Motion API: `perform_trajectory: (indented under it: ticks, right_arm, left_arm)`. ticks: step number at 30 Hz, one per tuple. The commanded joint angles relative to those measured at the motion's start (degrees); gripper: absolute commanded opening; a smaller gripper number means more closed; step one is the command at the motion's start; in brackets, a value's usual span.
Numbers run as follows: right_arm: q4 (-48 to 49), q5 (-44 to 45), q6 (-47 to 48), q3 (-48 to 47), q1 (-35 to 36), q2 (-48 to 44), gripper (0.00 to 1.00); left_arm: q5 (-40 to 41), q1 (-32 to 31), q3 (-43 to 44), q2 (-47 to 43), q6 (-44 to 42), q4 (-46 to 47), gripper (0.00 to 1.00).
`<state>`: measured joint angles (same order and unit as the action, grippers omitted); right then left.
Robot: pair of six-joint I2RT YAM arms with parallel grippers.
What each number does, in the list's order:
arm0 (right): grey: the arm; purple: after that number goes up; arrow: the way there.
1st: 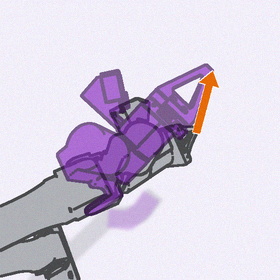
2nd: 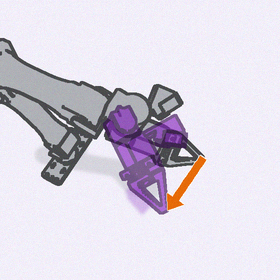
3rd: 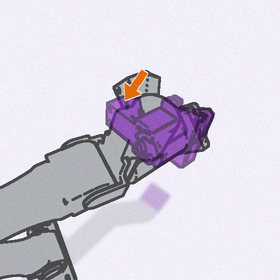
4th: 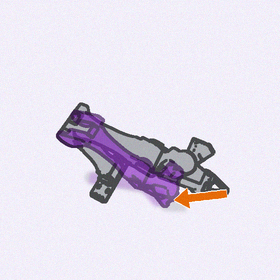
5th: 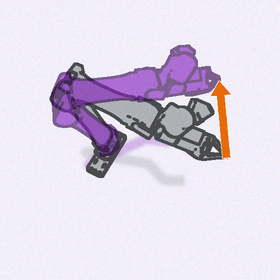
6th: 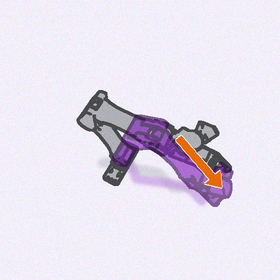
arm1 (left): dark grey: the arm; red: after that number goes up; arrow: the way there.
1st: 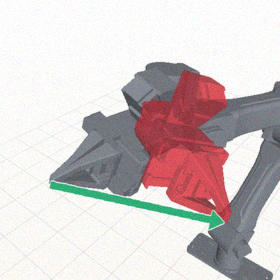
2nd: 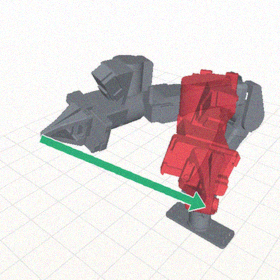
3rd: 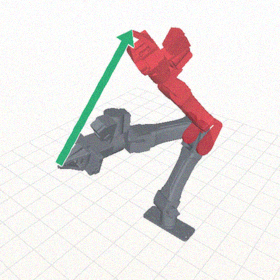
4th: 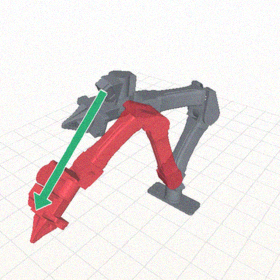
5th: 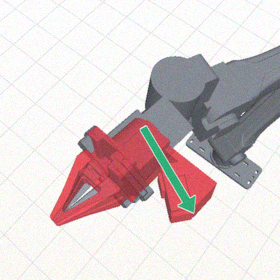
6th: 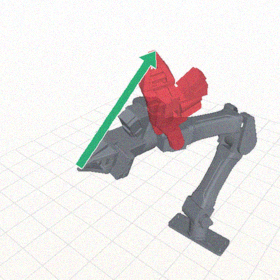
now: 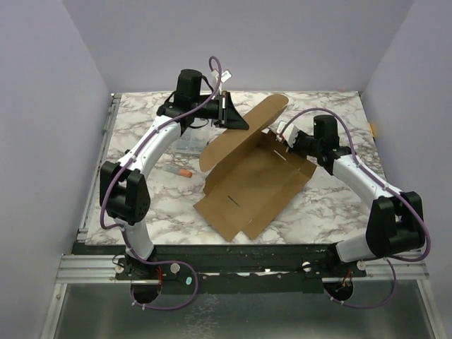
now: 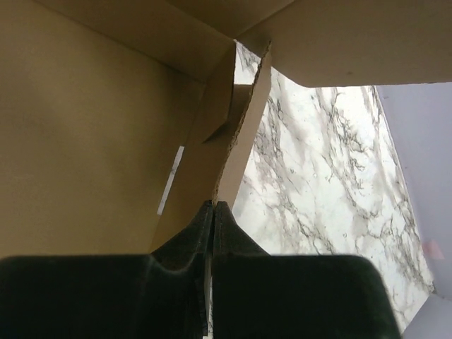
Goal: Fold the paper box
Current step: Fold the paper box at the center of the board.
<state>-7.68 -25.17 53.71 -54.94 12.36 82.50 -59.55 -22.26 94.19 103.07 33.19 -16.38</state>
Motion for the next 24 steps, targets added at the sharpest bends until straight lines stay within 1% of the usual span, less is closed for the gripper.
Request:
perform_trajectory:
  ticks: [1,10,18,24]
  right_arm:
    - [-3.6,-1.8,3.8,-0.3,-0.2,-0.5,0.01]
    - [-3.7,-3.5,5.8,0.5,-0.1,-2.5,0.01]
    - [-2.8,-3.3,6.1,1.4,-0.1,-1.8,0.01]
    - [0.5,-0.1,5.4,2.9,-0.1,-0.7,0.02]
  left_arm:
    - [-0.2,-0.1,3.8,-1.6,0.8,0.7,0.0]
    - [-1.6,-0.1,0.5,-1.8,-0.1,0.8,0.0]
    - [-3.9,-0.5,-2.8,-1.4,-1.1,0.7,0.0]
    - [-4.7,-2.3,-3.4,-0.9,-1.6,0.7,0.0]
